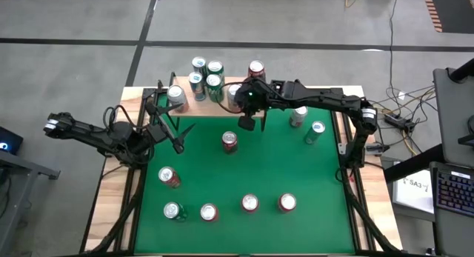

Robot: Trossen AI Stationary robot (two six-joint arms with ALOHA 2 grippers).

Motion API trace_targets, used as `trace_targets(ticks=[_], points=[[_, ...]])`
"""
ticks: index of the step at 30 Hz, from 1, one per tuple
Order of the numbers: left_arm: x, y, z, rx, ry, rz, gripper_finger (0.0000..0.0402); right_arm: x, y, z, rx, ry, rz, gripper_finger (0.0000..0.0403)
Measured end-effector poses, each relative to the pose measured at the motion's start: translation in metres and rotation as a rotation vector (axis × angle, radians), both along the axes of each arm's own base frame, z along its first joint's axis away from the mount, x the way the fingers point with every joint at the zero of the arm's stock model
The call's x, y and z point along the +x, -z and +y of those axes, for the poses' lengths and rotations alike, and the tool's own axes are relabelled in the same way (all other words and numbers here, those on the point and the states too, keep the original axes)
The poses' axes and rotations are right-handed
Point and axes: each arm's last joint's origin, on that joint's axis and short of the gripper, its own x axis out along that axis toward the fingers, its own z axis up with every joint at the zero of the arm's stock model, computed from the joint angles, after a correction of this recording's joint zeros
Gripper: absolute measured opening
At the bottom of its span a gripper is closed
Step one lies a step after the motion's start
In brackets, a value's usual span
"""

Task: Place canned beverage on shelf
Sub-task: Put the blue can on the shelf

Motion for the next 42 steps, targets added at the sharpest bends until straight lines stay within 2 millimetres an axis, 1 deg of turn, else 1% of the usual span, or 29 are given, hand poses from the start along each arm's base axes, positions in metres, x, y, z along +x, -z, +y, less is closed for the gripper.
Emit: trace_targets(ticks=[16,22,32,42], points=[[0.000,0.000,0.000,0.000,0.000,0.000,0.0333,0.003,-0.005,-0.013,-0.070,-0.017,-0.064,0.0009],[0.000,0.000,0.000,0.000,0.000,0.000,0.0333,0.005,-0.008,-0.014,-0.087,-0.017,-0.101,0.0009],[0.000,0.000,0.000,0.000,0.000,0.000,0.0333,0.003,-0.008,-0.022,-0.104,-0.009,-0.109,0.0009],[0.000,0.000,0.000,0.002,0.000,0.001,0.0333,0.004,-0.010,-0.026,-0.124,-0.009,-0.137,0.0009]])
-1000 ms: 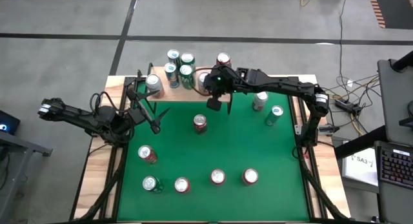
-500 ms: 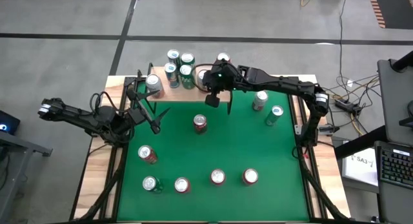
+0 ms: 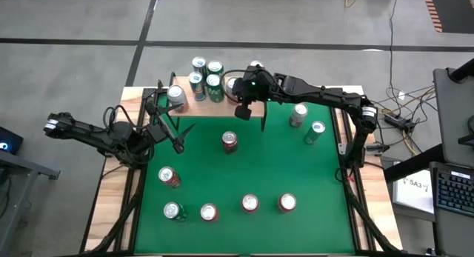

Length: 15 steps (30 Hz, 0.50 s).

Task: Place canned beverage on shelf
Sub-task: Put the blue can on the shelf

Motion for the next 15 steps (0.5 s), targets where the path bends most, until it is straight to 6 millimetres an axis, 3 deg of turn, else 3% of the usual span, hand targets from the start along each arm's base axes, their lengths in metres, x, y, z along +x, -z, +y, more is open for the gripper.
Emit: trace_targets(ticks=[15], points=[[0.0000,0.0000,0.0000,0.000,0.000,0.000,0.0333,-0.0006,-0.0010,-0.0053,-0.016,0.005,-0.013,0.0009]])
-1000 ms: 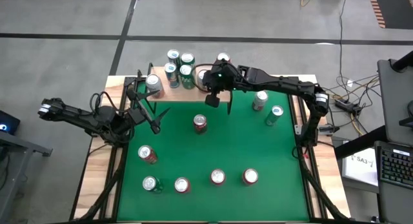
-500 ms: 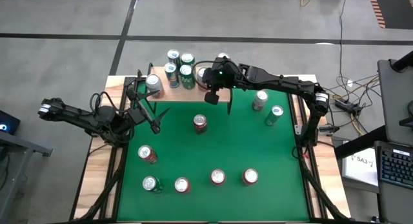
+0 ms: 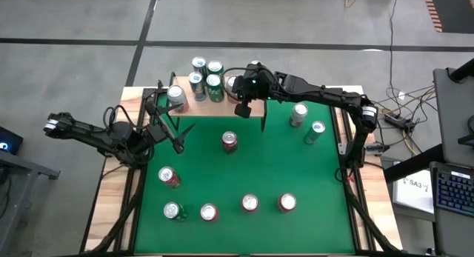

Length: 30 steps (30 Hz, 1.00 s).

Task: Place canned beverage on shelf
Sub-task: Put the blue can on the shelf

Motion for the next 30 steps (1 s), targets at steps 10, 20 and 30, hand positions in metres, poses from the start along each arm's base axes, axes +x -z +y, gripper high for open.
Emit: trace_targets(ticks=[10,20,30], points=[[0.000,0.000,0.000,0.000,0.000,0.000,0.0333,0.002,-0.002,-0.001,-0.033,-0.013,-0.028,0.0009],[0.000,0.000,0.000,0.000,0.000,0.000,0.0333,-0.001,-0.001,-0.009,-0.035,0.004,-0.026,0.0009],[0.000,0.000,0.000,0.000,0.000,0.000,0.0333,-0.002,-0.003,-0.015,-0.049,0.006,-0.044,0.0009]])
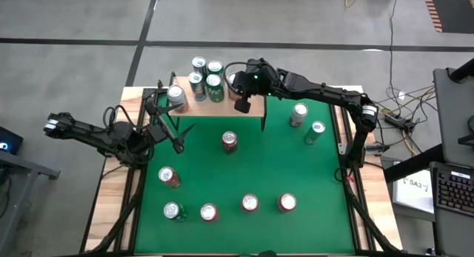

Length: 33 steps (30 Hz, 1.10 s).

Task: Place canned beverage on shelf
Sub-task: Put the blue can on the shelf

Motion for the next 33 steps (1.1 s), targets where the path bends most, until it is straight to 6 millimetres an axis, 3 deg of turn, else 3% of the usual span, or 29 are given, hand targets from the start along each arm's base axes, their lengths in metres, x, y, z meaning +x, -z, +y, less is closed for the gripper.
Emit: trace_targets(ticks=[19,27,33], points=[[0.000,0.000,0.001,0.002,-0.031,0.007,0.0333,-0.007,0.010,0.005,0.137,-0.039,0.093,0.0009],[0.000,0.000,0.001,0.002,-0.030,0.007,0.0333,-0.008,0.009,-0.004,0.092,-0.037,0.086,0.0009],[0.000,0.000,0.001,0.003,-0.030,0.008,0.0333,-0.001,0.021,-0.015,0.067,-0.037,0.097,0.0009]])
